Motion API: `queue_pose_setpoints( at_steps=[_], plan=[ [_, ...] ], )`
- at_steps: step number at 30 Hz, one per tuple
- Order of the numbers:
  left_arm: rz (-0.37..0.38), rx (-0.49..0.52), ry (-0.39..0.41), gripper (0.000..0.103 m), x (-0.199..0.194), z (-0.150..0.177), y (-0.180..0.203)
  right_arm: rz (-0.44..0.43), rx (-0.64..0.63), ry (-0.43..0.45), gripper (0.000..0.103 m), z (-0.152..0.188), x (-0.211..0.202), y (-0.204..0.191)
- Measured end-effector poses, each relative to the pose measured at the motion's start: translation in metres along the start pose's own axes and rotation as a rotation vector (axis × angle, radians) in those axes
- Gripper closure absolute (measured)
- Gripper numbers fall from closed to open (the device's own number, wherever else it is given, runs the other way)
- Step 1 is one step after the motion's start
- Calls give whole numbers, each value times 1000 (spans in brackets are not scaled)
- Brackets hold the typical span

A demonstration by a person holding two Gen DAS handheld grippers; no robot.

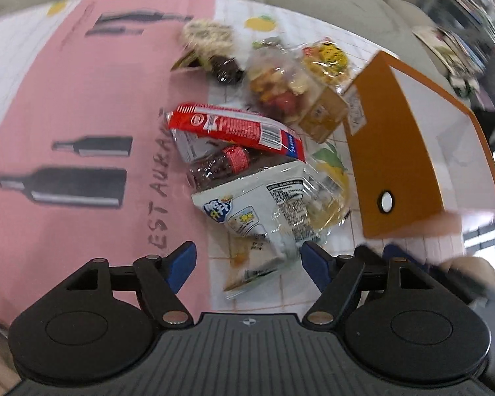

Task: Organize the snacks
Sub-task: 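Grasp the white chip bag with the left gripper while the right gripper reaches the clear ball pack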

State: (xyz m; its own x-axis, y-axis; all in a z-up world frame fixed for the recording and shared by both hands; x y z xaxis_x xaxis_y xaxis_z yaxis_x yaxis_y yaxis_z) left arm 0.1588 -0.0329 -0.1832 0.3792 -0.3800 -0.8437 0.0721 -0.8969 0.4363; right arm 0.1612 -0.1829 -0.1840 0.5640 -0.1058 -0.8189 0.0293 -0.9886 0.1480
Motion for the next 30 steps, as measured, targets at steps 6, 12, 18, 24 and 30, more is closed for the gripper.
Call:
queue_pose_setpoints(
  at_steps=[6,12,18,24,30],
  plan=[
    [11,-87,-1,16,17,0,1,19,59,-51,81,6,15,8],
    [31,-125,-35,15,38,-2,10,12,109,-43,81,6,19,12],
    [7,-249,-27,15,46,-8,3,-57,148,-50,79,6,21,11],
    [3,-254,-59,41,43,-6,-7,-74,81,-17,77,4,15,-2],
    [-57,-188,-109,42,25,10,-29,-110,46,7,68,2,11,-12]
  ],
)
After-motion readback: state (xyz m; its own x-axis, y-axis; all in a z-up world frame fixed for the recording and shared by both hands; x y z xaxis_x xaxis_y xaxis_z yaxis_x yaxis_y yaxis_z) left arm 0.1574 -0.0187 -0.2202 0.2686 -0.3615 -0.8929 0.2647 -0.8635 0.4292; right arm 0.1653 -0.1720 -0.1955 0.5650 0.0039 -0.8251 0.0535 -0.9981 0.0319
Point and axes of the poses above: each gripper's, at about its wrist camera, not at the fingertips, and x roughly the way its jaws point, y to its right, z to its underside, the point moved 8 cm from there along x, roughly the way its jaws point, and after that the axes turned 11 degrees about z, right-handed, at the moved point
